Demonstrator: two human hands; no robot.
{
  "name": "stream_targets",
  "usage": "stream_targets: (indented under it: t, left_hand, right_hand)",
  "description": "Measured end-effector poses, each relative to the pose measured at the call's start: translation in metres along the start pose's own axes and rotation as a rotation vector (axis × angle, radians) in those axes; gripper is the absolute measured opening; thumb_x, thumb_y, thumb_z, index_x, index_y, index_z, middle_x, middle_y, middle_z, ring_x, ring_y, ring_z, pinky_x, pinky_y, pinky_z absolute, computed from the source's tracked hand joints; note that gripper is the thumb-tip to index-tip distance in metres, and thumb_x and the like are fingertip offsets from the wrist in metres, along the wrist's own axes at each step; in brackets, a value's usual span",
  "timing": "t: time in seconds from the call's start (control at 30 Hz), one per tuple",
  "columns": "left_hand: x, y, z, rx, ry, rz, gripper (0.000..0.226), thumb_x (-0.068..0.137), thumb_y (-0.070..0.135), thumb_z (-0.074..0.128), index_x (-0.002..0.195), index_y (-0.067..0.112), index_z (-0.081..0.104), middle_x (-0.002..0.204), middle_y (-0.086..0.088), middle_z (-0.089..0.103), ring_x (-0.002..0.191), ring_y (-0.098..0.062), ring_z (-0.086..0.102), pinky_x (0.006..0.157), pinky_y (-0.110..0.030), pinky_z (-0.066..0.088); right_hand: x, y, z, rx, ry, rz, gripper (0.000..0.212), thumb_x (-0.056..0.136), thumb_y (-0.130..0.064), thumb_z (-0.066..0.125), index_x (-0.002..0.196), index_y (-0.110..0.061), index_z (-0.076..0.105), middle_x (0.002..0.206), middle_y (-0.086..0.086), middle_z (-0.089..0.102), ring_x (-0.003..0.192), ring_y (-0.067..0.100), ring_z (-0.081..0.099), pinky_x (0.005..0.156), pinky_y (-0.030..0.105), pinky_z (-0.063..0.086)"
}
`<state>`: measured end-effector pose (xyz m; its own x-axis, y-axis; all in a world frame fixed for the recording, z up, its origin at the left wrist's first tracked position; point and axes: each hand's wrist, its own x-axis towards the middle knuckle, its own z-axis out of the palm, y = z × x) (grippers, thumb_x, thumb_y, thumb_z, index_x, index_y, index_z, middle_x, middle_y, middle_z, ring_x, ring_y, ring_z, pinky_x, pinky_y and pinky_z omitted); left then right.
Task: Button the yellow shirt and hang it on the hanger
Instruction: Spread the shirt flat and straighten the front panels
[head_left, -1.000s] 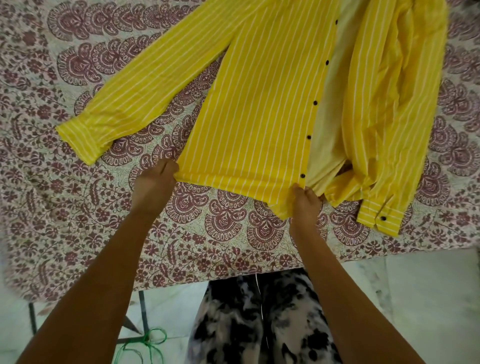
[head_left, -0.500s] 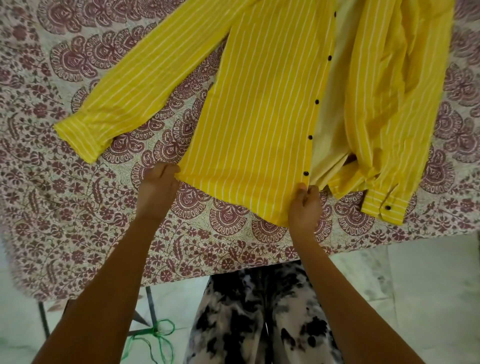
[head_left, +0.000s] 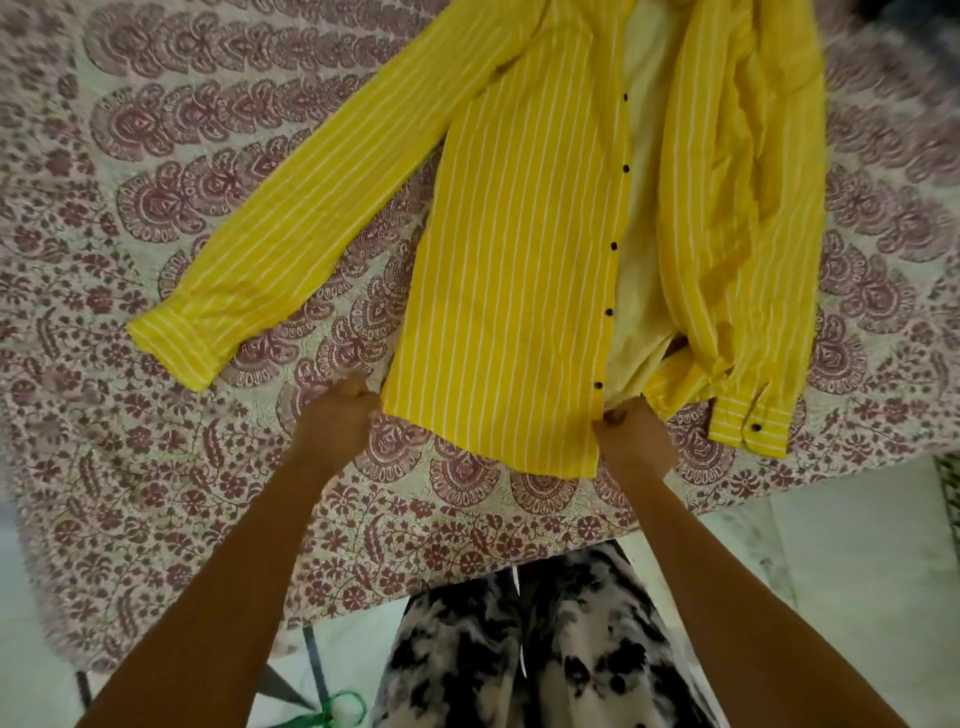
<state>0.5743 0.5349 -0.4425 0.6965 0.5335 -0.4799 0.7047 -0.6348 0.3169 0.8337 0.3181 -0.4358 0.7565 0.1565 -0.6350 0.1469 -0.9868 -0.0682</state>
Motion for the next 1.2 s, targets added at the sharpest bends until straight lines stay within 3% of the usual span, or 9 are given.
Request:
stream_targets:
  t: [0.13,0.27,0.37,0.5,0.6,0.73,0.93,1.03,1.2]
  left_hand:
    - [0.030,0.021,-0.041,0.030,0.065,0.136,0.033,0.056,-0.016,0.071,0.080,0.007,0.070,0.085,-0.015,0.064,0.057,-0.031,0.065,0.041,-0.030,0.051]
    - [0.076,0.051,-0.074,-0.037,0.159,0.197,0.025,0.078,-0.008,0.057,0.094,0.006,0.069,0.105,-0.017,0.065,0.065,-0.035,0.064,0.052,-0.037,0.053]
    - [0.116,0.089,-0.093,-0.077,0.224,0.305,0.028,0.077,0.002,0.046,0.091,0.009,0.069,0.092,-0.013,0.064,0.051,-0.030,0.055,0.044,-0.031,0.047]
    - [0.160,0.139,-0.096,-0.117,0.268,0.344,0.026,0.081,-0.001,0.051,0.096,0.012,0.068,0.094,-0.008,0.063,0.049,-0.017,0.039,0.051,-0.023,0.034]
    - [0.192,0.174,-0.087,-0.119,0.260,0.328,0.027,0.083,0.000,0.053,0.101,0.015,0.067,0.100,-0.004,0.061,0.056,-0.011,0.036,0.058,-0.024,0.037]
    - [0.237,0.211,-0.082,-0.154,0.281,0.238,0.027,0.085,0.003,0.052,0.101,0.016,0.067,0.103,-0.004,0.061,0.072,-0.021,0.060,0.065,-0.033,0.050]
    - [0.349,0.236,-0.122,-0.213,0.523,0.020,0.032,0.081,0.018,0.041,0.101,0.011,0.065,0.094,-0.019,0.062,0.083,-0.036,0.063,0.070,-0.040,0.047]
    - [0.411,0.230,-0.153,-0.290,0.612,-0.133,0.028,0.085,0.011,0.050,0.111,0.009,0.061,0.100,-0.020,0.068,0.090,-0.037,0.065,0.076,-0.041,0.048]
    - [0.493,0.214,-0.190,-0.274,0.477,-0.261,0.069,0.084,0.019,0.063,0.143,0.017,0.026,0.123,-0.028,0.052,0.106,-0.043,0.056,0.082,-0.047,0.046]
  right_hand:
    - [0.000,-0.023,-0.033,0.095,0.081,-0.031,0.037,0.085,-0.035,0.057,0.109,-0.007,0.049,0.102,0.014,0.063,0.091,0.034,0.061,0.067,0.036,0.043]
    - [0.010,-0.051,-0.065,0.196,0.149,-0.056,0.027,0.088,-0.032,0.053,0.105,-0.012,0.056,0.095,0.011,0.067,0.087,0.032,0.062,0.065,0.031,0.042]
    - [0.031,-0.059,-0.092,0.287,0.239,-0.075,0.019,0.087,-0.026,0.053,0.100,-0.012,0.058,0.095,0.011,0.067,0.084,0.033,0.061,0.062,0.030,0.038]
    - [0.069,-0.052,-0.119,0.382,0.384,-0.161,0.013,0.087,-0.021,0.053,0.094,-0.012,0.059,0.095,0.007,0.066,0.083,0.030,0.061,0.059,0.029,0.037]
    - [0.109,-0.041,-0.131,0.433,0.402,-0.229,0.011,0.086,-0.020,0.054,0.094,-0.014,0.060,0.097,0.002,0.066,0.087,0.026,0.061,0.060,0.029,0.039]
    - [0.160,-0.038,-0.150,0.466,0.359,-0.374,0.014,0.085,-0.017,0.055,0.098,-0.016,0.061,0.098,0.002,0.065,0.089,0.025,0.060,0.062,0.030,0.041]
    - [0.255,-0.092,-0.204,0.474,0.361,-0.630,0.017,0.085,-0.014,0.055,0.101,-0.013,0.061,0.103,0.006,0.065,0.094,0.028,0.059,0.071,0.035,0.045]
    - [0.300,-0.145,-0.231,0.474,0.404,-0.650,0.021,0.085,-0.016,0.054,0.106,-0.013,0.059,0.104,0.008,0.064,0.098,0.028,0.059,0.070,0.033,0.040]
    - [0.362,-0.228,-0.256,0.204,0.391,-0.623,0.070,0.082,-0.036,0.062,0.141,-0.020,0.026,0.121,0.016,0.052,0.105,0.034,0.056,0.074,0.041,0.047]
